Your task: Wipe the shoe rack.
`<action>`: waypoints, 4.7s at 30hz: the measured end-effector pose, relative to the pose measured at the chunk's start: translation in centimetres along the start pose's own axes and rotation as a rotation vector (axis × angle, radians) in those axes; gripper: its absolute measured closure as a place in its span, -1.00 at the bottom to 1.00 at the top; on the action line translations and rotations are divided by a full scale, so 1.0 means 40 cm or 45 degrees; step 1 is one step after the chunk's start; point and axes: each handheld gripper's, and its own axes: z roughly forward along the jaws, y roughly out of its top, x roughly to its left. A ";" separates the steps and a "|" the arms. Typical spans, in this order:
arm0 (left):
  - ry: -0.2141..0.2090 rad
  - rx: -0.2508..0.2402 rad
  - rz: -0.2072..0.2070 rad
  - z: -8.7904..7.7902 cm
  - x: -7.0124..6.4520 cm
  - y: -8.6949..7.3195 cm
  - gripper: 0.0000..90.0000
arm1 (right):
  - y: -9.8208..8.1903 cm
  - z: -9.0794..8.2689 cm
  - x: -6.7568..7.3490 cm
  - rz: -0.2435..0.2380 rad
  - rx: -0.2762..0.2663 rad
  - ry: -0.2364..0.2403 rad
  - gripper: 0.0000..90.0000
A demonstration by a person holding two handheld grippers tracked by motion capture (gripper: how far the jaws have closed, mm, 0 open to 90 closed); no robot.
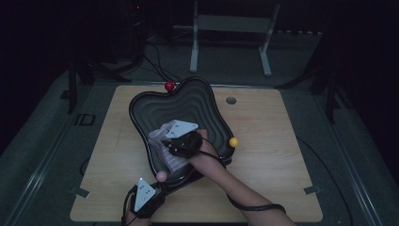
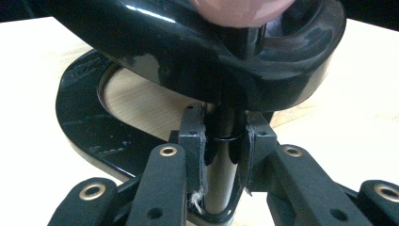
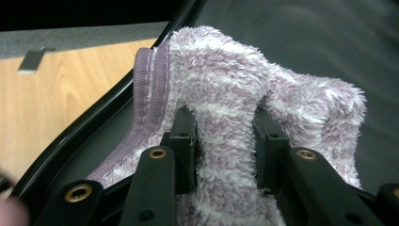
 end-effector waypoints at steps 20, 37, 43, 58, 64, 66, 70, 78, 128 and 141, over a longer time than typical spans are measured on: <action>0.000 0.003 0.000 0.000 -0.001 0.000 0.65 | -0.101 -0.065 0.063 -0.024 0.037 0.070 0.49; -0.013 -0.005 -0.008 0.000 0.003 -0.003 0.65 | -0.083 -0.071 0.033 0.001 0.019 0.085 0.50; 0.004 -0.005 0.006 0.001 -0.001 -0.002 0.65 | -0.010 -0.069 -0.014 0.048 -0.059 0.024 0.50; -0.012 -0.001 0.004 0.001 0.003 -0.002 0.65 | 0.247 0.034 -0.144 0.104 -0.119 -0.117 0.49; -0.011 0.002 -0.002 0.001 0.003 -0.001 0.65 | 0.249 0.126 -0.126 0.123 -0.021 -0.137 0.47; -0.016 0.002 -0.008 0.000 0.005 -0.001 0.65 | 0.245 0.138 -0.113 0.110 -0.021 -0.133 0.46; -0.013 0.007 0.001 0.001 0.003 0.000 0.65 | 0.239 0.139 -0.096 0.106 -0.018 -0.101 0.46; -0.011 0.007 0.001 0.001 0.003 0.000 0.65 | 0.204 0.122 -0.073 0.078 -0.022 -0.072 0.46; -0.006 0.007 0.002 0.001 0.001 -0.001 0.65 | -0.078 -0.045 0.079 0.012 0.017 0.172 0.50; -0.005 0.005 0.005 0.002 0.001 0.000 0.65 | -0.023 -0.052 0.010 0.042 -0.030 0.081 0.51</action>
